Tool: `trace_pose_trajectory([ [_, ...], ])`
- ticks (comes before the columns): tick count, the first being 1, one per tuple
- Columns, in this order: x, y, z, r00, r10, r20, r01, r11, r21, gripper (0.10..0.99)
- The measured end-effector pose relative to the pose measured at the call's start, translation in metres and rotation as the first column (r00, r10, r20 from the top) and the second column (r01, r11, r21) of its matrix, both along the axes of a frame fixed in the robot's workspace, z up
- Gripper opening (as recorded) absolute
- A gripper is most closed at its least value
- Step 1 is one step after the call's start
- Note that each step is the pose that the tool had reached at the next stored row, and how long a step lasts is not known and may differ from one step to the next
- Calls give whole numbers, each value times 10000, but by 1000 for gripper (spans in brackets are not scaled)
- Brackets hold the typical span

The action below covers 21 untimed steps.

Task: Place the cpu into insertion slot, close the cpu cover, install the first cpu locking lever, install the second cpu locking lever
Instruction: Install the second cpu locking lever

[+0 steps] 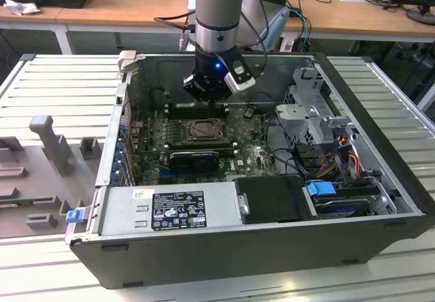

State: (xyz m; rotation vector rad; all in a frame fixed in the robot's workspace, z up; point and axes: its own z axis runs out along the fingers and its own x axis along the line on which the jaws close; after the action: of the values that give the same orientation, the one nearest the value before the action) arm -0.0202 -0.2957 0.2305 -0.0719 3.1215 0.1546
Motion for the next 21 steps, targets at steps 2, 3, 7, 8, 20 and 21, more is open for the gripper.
trace_pose_trajectory([
  [2, 0, -1, 26, 10000, 0, -1, 0, 10000, -1, 106],
  [3, 0, -4, 26, 10000, 0, 0, 0, 10000, 1, 106],
  [7, 0, -38, 27, 10000, -5, -1, 5, 10000, -1, 106],
  [8, 0, -52, 27, 10000, -6, -1, 6, 10000, 0, 106],
  [20, 0, -170, 27, 10000, -5, -1, 5, 10000, 1, 106],
  [21, 0, -178, 27, 10000, -6, -1, 6, 10000, 2, 106],
])
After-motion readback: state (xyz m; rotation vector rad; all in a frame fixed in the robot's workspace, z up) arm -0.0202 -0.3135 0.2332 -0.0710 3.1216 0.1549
